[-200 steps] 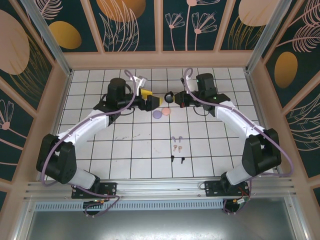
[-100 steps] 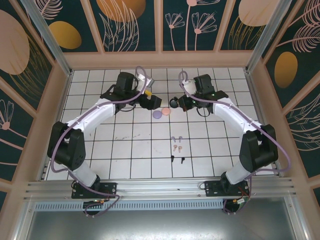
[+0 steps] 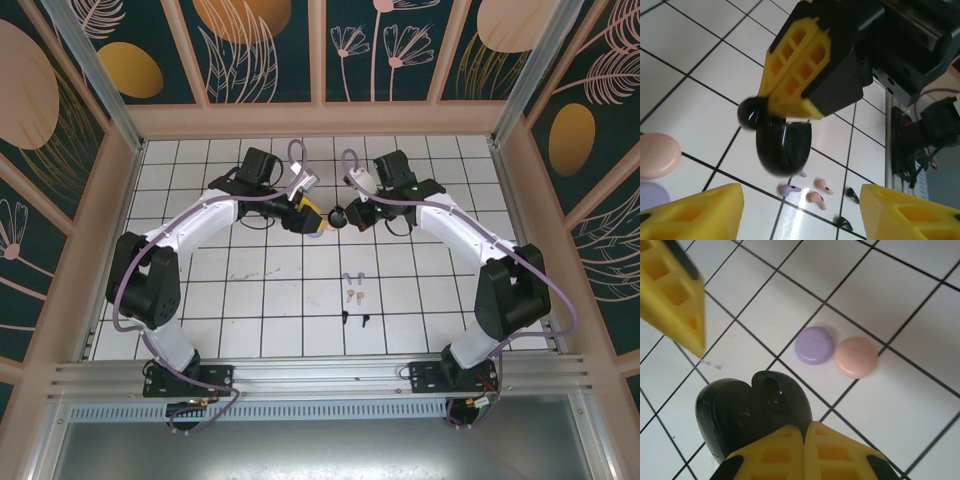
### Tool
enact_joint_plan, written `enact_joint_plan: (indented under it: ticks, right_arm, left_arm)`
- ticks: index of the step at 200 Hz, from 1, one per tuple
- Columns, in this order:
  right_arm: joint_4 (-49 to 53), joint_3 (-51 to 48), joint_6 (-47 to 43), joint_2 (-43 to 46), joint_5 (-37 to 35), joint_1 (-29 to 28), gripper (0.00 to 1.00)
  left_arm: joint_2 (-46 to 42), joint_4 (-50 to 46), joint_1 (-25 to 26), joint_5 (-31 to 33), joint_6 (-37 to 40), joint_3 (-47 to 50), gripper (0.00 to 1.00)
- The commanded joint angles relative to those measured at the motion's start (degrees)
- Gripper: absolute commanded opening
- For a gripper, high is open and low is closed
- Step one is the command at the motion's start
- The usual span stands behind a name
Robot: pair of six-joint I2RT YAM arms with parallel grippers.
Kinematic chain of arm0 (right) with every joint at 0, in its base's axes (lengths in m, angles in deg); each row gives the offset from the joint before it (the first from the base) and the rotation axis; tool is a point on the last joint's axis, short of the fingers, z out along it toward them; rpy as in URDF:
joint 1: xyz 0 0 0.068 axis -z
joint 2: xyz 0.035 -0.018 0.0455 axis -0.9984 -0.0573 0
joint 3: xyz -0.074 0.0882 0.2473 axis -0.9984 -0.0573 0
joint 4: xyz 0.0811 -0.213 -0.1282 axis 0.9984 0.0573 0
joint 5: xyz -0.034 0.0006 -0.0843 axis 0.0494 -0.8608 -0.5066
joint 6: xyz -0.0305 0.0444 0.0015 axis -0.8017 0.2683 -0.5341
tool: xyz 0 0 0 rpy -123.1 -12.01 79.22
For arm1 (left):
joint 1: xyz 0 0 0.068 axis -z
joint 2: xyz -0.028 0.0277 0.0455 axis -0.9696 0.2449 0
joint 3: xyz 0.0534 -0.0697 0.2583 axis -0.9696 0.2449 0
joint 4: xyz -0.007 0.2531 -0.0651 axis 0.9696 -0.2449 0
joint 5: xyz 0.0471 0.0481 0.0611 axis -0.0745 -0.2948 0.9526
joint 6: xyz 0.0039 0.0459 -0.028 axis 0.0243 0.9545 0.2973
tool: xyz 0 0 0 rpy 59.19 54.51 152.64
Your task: Insert wireless bluetooth earbuds into charging case
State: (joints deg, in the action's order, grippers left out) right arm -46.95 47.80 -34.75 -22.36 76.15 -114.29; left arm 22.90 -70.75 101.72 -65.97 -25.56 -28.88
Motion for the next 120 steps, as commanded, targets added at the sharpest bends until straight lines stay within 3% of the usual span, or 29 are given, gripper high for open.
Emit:
enact_joint_plan:
  ticks: [1,120]
  right_arm:
    - [2.01,3.09,-1.82,-0.51,1.94,-1.72,0.00]
    - [4.52,7.25,-2.91,-3.10,0.21,-5.65,0.00]
  left_arm:
    - [1.98,-7.28,0.10,-4.05,6.24,-3.28,0.60]
    - [4.32,-11.93,0.08,-8.21,9.83,-5.62,0.53]
